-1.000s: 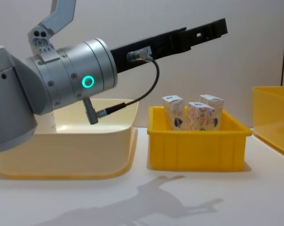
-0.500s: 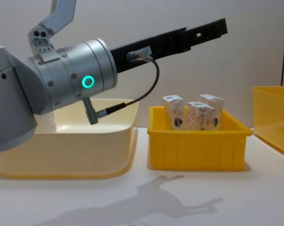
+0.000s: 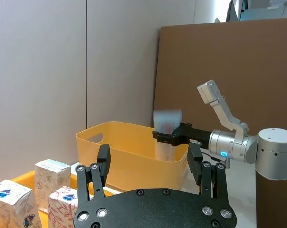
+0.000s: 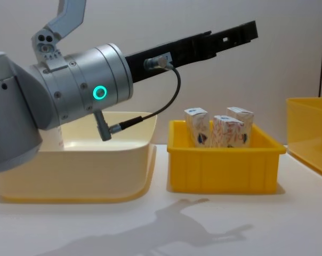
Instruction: Bimanual collaborative sorting of washing and personal care products
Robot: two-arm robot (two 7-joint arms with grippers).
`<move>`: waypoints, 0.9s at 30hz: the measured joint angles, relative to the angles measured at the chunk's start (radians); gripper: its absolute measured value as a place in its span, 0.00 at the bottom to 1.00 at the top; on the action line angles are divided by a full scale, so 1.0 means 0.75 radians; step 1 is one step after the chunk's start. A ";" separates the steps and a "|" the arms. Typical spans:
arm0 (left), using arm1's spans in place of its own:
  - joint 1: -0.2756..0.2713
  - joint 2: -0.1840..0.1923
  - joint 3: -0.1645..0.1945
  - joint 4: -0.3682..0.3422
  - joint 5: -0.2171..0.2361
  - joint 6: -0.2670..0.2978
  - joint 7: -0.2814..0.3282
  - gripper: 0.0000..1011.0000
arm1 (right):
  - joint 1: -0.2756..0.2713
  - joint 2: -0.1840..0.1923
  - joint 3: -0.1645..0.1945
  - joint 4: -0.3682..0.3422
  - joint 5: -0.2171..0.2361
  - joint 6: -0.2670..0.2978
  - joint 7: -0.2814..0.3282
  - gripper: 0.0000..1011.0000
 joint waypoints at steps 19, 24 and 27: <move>0.000 0.000 0.000 0.000 0.000 0.000 0.000 0.99 | 0.024 -0.018 -0.003 0.033 -0.002 0.013 -0.002 0.99; 0.000 0.000 0.000 0.000 0.000 0.000 0.000 0.99 | 0.022 -0.018 -0.001 0.026 -0.002 -0.006 0.002 0.99; 0.000 0.000 0.000 0.000 0.000 0.000 0.000 0.99 | 0.013 -0.019 0.003 0.011 -0.002 -0.042 0.014 0.99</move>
